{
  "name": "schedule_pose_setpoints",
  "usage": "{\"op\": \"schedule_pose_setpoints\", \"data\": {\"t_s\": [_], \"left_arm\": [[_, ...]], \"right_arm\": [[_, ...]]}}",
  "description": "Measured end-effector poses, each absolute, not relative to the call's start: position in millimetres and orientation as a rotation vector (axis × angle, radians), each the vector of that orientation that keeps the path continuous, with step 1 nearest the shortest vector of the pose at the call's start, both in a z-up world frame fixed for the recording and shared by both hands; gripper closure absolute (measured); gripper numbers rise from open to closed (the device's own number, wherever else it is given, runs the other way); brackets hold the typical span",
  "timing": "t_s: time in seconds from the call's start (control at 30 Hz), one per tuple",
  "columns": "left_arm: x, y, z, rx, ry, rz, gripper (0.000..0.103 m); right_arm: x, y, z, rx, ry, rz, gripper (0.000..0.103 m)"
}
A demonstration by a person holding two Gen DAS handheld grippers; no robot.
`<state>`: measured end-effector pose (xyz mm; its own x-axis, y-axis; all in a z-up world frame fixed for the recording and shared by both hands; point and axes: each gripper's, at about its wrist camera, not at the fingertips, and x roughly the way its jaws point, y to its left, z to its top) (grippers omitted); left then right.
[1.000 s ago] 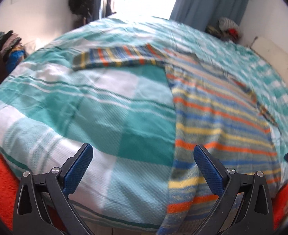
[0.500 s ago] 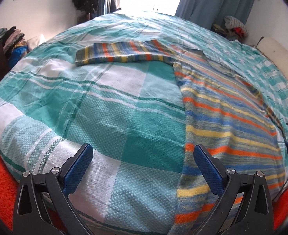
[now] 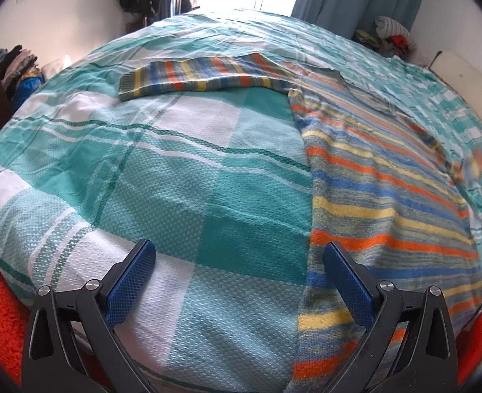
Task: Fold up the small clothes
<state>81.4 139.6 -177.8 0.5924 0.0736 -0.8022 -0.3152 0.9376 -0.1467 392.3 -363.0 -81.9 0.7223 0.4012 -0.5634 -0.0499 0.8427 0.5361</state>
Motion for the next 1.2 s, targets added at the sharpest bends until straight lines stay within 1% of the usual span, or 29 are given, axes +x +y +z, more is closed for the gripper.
{"op": "schedule_pose_setpoints", "data": {"t_s": [0.07,0.1,0.13,0.17,0.2,0.23,0.27,0.3,0.4,0.43,0.47,0.5,0.63,0.73,0.77,0.8,0.83,0.9,1.03,1.1,1.2], "left_arm": [[83,138,-178,-0.285,0.913,0.220,0.001],[83,138,-178,-0.282,0.915,0.218,0.001],[83,138,-178,-0.281,0.917,0.217,0.001],[83,138,-178,-0.283,0.918,0.216,0.001],[83,139,-178,-0.286,0.921,0.216,0.001],[82,139,-178,-0.287,0.923,0.216,0.001],[82,139,-177,-0.288,0.923,0.216,0.001],[80,140,-176,-0.292,0.921,0.212,0.001],[78,142,-174,-0.314,0.916,0.202,0.001],[79,142,-174,-0.321,0.916,0.197,0.001],[80,142,-174,-0.330,0.916,0.190,0.001],[81,142,-175,-0.330,0.917,0.188,0.001],[84,136,-177,-0.298,0.925,0.187,0.001],[84,132,-178,-0.273,0.933,0.190,0.001],[84,132,-178,-0.270,0.935,0.190,0.001],[84,132,-178,-0.270,0.936,0.189,0.001],[84,133,-178,-0.272,0.936,0.188,0.001],[84,134,-177,-0.282,0.934,0.185,0.001],[86,134,-179,-0.287,0.932,0.182,0.001],[87,133,-180,-0.279,0.934,0.185,0.001],[89,131,-181,-0.266,0.939,0.188,0.001]], "right_arm": [[397,-285,-43,0.406,0.722,0.493,0.098],[398,-261,-34,0.355,0.734,0.549,0.097],[400,-226,-29,0.296,0.758,0.609,0.094],[406,-192,-32,0.251,0.808,0.684,0.068],[413,-170,-39,0.215,0.869,0.717,0.025],[416,-160,-44,0.193,0.892,0.714,0.018],[421,-155,-48,0.176,0.898,0.696,0.024],[428,-160,-49,0.185,0.893,0.680,0.027],[434,-192,-54,0.242,0.877,0.568,0.029],[437,-203,-58,0.251,0.892,0.528,0.032],[439,-206,-63,0.257,0.918,0.513,0.037],[444,-209,-73,0.272,0.961,0.527,0.040],[452,-200,-141,0.334,1.128,0.610,0.041],[453,-220,-200,0.309,1.193,0.445,0.041],[455,-238,-219,0.268,1.211,0.308,0.047],[456,-257,-225,0.305,1.198,0.243,0.074],[455,-276,-223,0.331,1.175,0.167,0.083],[453,-294,-207,0.349,1.108,0.151,0.069],[473,-288,-180,0.354,1.065,0.335,0.067],[491,-273,-177,0.417,1.069,0.464,0.067],[517,-254,-203,0.448,1.152,0.470,0.067]]}}
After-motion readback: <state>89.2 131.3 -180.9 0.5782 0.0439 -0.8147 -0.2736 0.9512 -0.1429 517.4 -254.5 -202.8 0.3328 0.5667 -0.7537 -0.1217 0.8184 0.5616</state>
